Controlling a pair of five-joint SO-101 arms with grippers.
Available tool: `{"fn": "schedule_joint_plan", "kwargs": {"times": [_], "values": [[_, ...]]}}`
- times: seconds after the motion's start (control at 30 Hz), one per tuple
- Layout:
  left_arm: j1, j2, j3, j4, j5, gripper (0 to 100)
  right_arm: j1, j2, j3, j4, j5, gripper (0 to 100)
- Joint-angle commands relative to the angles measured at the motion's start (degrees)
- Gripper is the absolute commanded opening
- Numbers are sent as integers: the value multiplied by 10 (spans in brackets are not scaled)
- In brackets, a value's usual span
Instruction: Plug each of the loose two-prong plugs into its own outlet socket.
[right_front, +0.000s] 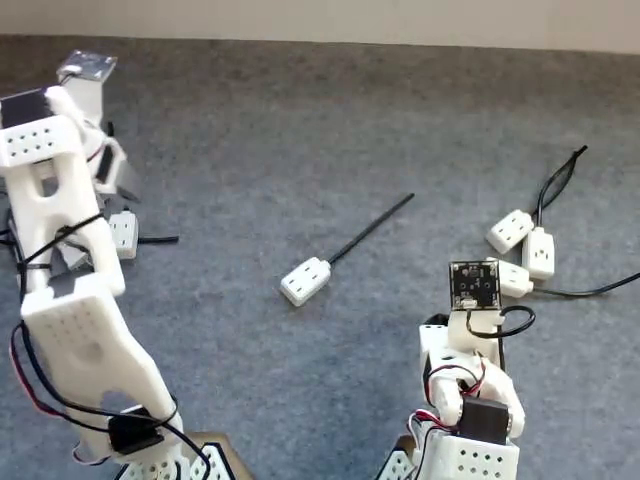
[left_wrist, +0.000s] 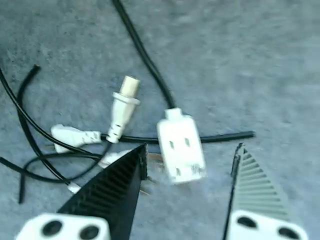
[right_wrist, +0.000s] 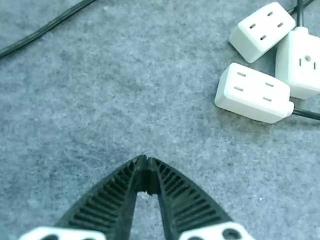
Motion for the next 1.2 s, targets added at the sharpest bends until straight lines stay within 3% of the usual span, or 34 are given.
{"fn": "schedule_joint_plan", "kwargs": {"times": [0.0,0.3,0.53,0.63,0.83,1.17], "values": [[-41,84,-134,-6,-31,274,7,-6,84,2,-1,13],[-75,222,-261,-3,-78,274,7,-6,84,2,-1,13],[-65,259,-260,-8,-81,274,7,-6,84,1,-1,13],[-55,284,-260,-4,-126,271,7,-6,84,1,-1,13],[-48,307,-262,-7,-135,152,7,-6,84,1,-1,13],[-52,308,-257,0,-135,140,7,-6,83,1,-1,13]]}}
